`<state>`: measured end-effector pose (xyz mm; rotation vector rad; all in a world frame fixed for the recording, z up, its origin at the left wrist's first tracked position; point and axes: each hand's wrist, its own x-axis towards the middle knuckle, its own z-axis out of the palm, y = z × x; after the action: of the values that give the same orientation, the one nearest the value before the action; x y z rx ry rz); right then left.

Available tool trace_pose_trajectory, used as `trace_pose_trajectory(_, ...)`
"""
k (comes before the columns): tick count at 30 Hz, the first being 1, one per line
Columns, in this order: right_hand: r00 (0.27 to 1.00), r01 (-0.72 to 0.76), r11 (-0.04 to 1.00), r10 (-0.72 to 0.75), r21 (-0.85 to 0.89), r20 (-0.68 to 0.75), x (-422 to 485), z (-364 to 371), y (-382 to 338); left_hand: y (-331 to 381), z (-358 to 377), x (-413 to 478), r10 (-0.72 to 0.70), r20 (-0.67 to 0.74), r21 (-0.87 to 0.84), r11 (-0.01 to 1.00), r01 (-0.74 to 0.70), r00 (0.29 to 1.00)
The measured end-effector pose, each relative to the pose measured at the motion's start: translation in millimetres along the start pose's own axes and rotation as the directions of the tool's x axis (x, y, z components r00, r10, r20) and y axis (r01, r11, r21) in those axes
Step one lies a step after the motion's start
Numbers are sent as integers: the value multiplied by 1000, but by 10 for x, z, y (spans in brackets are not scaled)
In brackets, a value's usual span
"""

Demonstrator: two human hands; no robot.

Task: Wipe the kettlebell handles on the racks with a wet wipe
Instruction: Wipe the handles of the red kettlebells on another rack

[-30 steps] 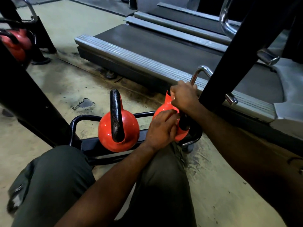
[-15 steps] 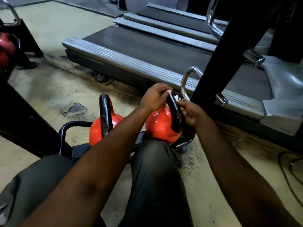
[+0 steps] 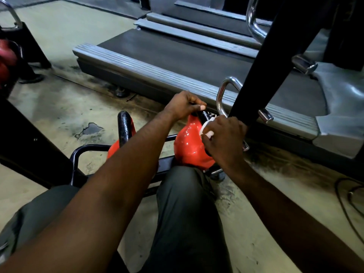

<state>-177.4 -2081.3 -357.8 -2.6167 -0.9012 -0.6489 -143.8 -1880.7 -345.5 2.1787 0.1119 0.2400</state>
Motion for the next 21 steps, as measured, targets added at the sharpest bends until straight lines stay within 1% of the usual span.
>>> trace_pose_trajectory(1,996,-87,990,87,107,4,-55,-34,15,-7,-15,0,1,-6,12,1000,-1,1000)
trace_pose_trajectory(2,983,-185,944,183,274,36,-87,-48,31,-5,-19,1,2,-14,23,1000,-2,1000)
trace_pose_trajectory(3,956,-292,831,272,474,111,-86,-35,78,2,-3,1,10,-21,37,999,-9,1000)
trace_pose_trajectory(4,908,-413,646,349,642,233,-50,-37,114,14,23,6,17,-27,49,999,-16,999)
trace_pose_trajectory(5,843,-519,427,398,740,362,12,-13,158,25,53,2,21,-30,64,998,-19,999)
trace_pose_trajectory(6,778,-595,243,412,766,474,90,17,188,36,79,-17,22,-32,66,998,-20,999)
trace_pose_trajectory(7,715,-659,102,394,745,578,179,72,206,37,94,-41,11,-28,55,998,-9,1000)
trace_pose_trajectory(8,648,-718,-3,363,696,669,264,128,197,36,85,-73,-3,-23,42,999,4,1000)
trace_pose_trajectory(9,592,-761,-80,318,644,740,328,170,174,37,56,-105,-23,-17,32,999,23,1000)
trace_pose_trajectory(10,552,-789,-133,276,600,787,354,202,158,37,25,-129,-44,2,14,999,44,999)
trace_pose_trajectory(11,527,-808,-155,241,569,815,341,196,151,54,3,-160,-67,34,-11,998,68,997)
trace_pose_trajectory(13,516,-823,-139,222,550,828,205,124,205,90,13,-201,-103,104,-23,994,105,989)
trace_pose_trajectory(14,540,-808,-116,246,578,805,125,70,236,97,27,-201,-107,122,-5,994,108,987)
trace_pose_trajectory(15,587,-771,-76,299,632,752,59,52,272,93,36,-193,-106,130,11,994,106,986)
trace_pose_trajectory(16,648,-721,3,356,693,673,12,19,268,82,32,-189,-104,127,11,995,104,986)
trace_pose_trajectory(17,714,-659,115,408,744,569,1,19,247,66,16,-182,-106,116,3,994,106,988)
trace_pose_trajectory(18,773,-597,262,443,758,454,18,26,194,45,1,-173,-112,98,-8,994,113,989)
trace_pose_trajectory(19,831,-526,440,449,728,328,40,37,126,16,-8,-167,-117,80,-19,993,119,990)
trace_pose_trajectory(20,887,-441,636,415,634,201,56,75,54,-13,1,-164,-116,71,-27,993,118,991)
trace_pose_trajectory(21,940,-331,815,330,476,88,52,125,-19,-33,24,-176,-113,70,-38,993,116,991)
